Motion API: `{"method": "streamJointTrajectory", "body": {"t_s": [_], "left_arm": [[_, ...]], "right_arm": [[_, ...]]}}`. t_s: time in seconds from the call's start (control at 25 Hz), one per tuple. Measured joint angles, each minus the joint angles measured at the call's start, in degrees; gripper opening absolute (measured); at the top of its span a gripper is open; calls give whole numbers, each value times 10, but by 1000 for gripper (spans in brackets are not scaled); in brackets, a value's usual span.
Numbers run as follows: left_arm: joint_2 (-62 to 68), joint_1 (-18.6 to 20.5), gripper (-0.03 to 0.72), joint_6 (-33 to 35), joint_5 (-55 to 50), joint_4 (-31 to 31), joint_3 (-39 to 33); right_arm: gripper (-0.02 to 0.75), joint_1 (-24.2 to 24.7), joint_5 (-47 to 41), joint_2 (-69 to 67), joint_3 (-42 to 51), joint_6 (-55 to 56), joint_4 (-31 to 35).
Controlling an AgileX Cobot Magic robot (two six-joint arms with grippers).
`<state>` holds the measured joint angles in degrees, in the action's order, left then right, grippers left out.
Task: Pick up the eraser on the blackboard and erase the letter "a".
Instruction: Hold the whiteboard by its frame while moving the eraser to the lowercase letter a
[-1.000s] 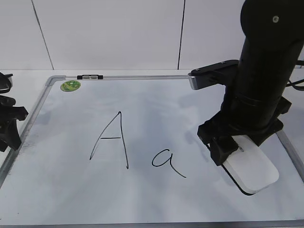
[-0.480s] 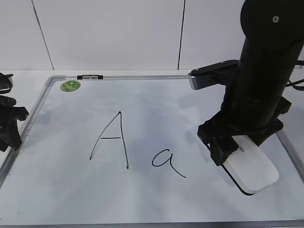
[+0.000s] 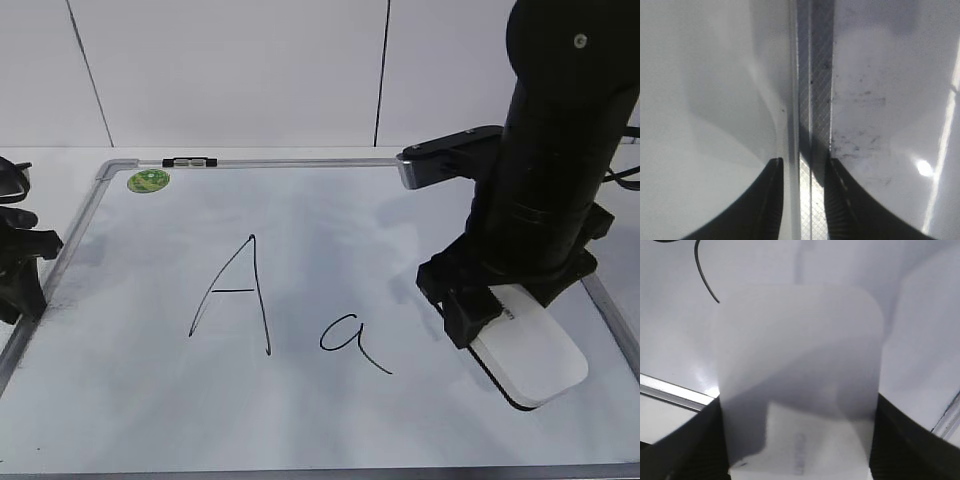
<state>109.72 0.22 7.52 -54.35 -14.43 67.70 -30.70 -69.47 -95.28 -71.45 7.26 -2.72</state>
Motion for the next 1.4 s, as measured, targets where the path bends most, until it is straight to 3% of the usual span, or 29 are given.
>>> {"method": "streamJointTrajectory", "body": {"t_s": [0.36, 0.6, 1.4], "left_arm": [[5, 0, 166, 0, 0, -3, 2], [5, 0, 41, 0, 0, -4, 2], [5, 0, 33, 0, 0, -4, 3]], "right_arm": [[528, 0, 0, 0, 0, -1, -2], [528, 0, 0, 0, 0, -1, -3], [528, 0, 0, -52, -18, -7, -3]]}}
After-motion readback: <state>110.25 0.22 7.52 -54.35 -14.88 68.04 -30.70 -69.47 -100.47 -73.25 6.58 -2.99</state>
